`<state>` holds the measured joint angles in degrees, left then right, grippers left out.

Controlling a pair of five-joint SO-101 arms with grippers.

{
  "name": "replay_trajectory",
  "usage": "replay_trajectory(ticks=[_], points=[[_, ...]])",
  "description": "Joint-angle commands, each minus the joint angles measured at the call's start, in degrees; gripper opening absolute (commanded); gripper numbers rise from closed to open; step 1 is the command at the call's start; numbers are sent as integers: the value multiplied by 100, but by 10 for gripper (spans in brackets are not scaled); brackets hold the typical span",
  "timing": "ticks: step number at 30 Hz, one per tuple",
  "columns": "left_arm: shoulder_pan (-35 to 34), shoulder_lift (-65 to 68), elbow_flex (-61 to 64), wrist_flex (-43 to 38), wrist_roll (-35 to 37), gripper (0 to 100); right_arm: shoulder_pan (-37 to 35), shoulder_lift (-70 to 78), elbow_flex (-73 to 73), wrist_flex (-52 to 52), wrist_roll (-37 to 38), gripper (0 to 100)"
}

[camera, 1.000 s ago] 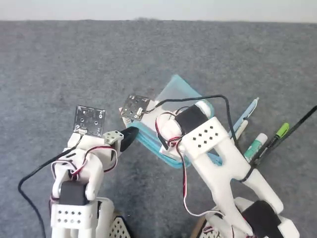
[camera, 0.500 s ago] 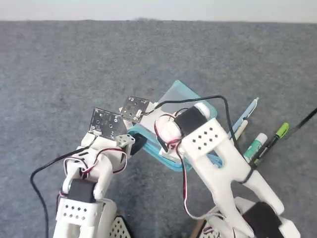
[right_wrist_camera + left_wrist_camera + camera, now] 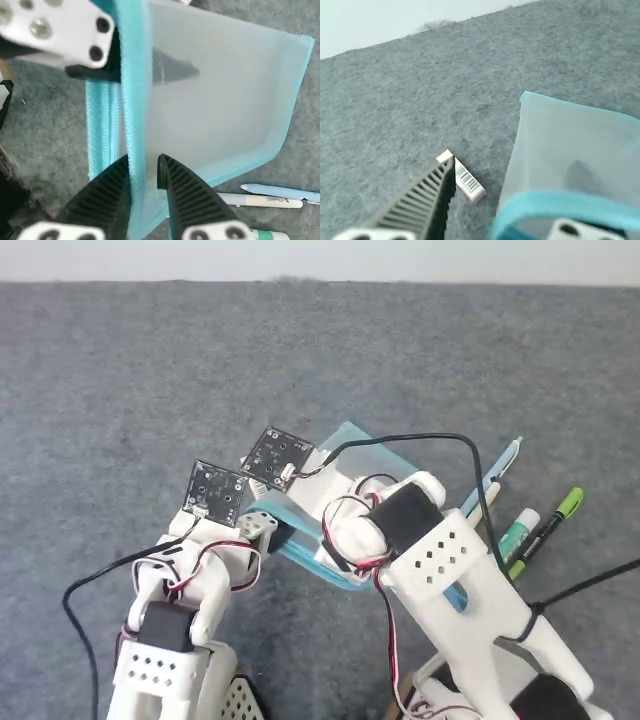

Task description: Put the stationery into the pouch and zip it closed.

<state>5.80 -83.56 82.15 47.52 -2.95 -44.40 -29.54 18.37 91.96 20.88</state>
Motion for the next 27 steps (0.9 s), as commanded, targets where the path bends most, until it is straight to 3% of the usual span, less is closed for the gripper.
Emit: replay_trajectory(ticks=[1, 4, 8, 15, 19, 27], points=[[53, 53, -84, -193, 44, 160, -180, -312, -387, 31, -88, 7], [53, 53, -84, -193, 70, 0, -4, -312, -387, 13, -97, 9], [9, 53, -92, -185, 202, 9, 681, -312, -387, -163, -105, 17], [-396, 97, -110, -290, 484, 10, 1569, -312, -378, -224, -105, 193], [-448, 97, -92, -325, 615, 10, 2070, -321, -387, -154, -105, 206], [-457, 97, -84, -325, 642, 11, 4629, 224, -229, -189, 44, 206]])
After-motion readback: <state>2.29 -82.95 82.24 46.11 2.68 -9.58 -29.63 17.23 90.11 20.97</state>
